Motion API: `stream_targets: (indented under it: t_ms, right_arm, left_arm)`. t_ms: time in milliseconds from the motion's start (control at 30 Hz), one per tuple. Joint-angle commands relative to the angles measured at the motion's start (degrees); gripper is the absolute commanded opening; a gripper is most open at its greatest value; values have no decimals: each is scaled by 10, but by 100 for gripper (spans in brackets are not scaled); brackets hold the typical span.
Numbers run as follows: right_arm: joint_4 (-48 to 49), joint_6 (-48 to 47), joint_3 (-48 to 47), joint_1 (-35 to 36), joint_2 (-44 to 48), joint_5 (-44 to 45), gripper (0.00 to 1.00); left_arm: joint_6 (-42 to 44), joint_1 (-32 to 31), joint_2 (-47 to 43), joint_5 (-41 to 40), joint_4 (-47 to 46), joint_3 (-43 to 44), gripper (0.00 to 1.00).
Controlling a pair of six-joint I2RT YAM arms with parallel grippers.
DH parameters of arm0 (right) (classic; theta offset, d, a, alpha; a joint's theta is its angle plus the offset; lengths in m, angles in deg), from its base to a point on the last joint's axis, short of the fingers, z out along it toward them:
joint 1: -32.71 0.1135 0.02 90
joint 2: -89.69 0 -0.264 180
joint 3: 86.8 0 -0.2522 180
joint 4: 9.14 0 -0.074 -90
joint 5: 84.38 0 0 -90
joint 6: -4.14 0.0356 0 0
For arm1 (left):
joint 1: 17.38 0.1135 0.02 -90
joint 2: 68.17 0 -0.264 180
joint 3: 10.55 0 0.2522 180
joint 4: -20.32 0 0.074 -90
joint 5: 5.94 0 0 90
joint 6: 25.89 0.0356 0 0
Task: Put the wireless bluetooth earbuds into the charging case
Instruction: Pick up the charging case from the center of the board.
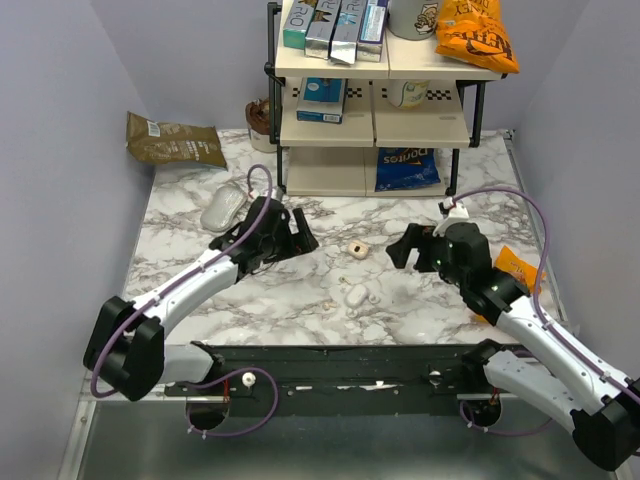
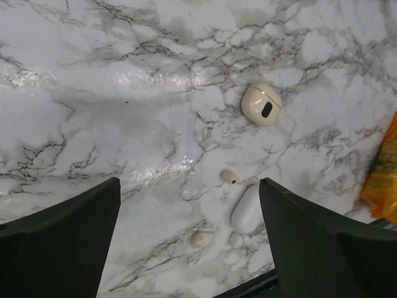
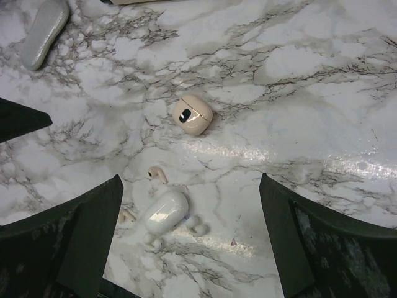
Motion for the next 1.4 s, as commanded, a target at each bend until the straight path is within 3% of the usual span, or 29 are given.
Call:
stream_targets:
  t_ms: [0,100,267,500,633,1000,1367]
  right_arm:
    - [-35,-25,-33,2,5,-20,100]
    - [-36,-25,-35,2,12,-35,100]
    - [-45,-14,-31,2,28,-26,100]
    - [-32,-17,-6,2,71,-35,100]
    - [-41,-24,-18,2,66,-77,100]
    - [-51,-25,-24,2,84,-95,100]
    - [-60,-19,-29,2,91,-95,100]
  left_arm:
    - [124,-82,96,-81,102,123,99]
    - [187,-138,195,-139,175,224,99]
    - [246,-159,285,-122,199,303,99]
    - [322,-175,285,-70,94,261,99]
    - [345,-177,324,-77,126,314,99]
    - [331,-177,394,-68,92,353,98]
    - [326,-176,454,-53,100,411,91]
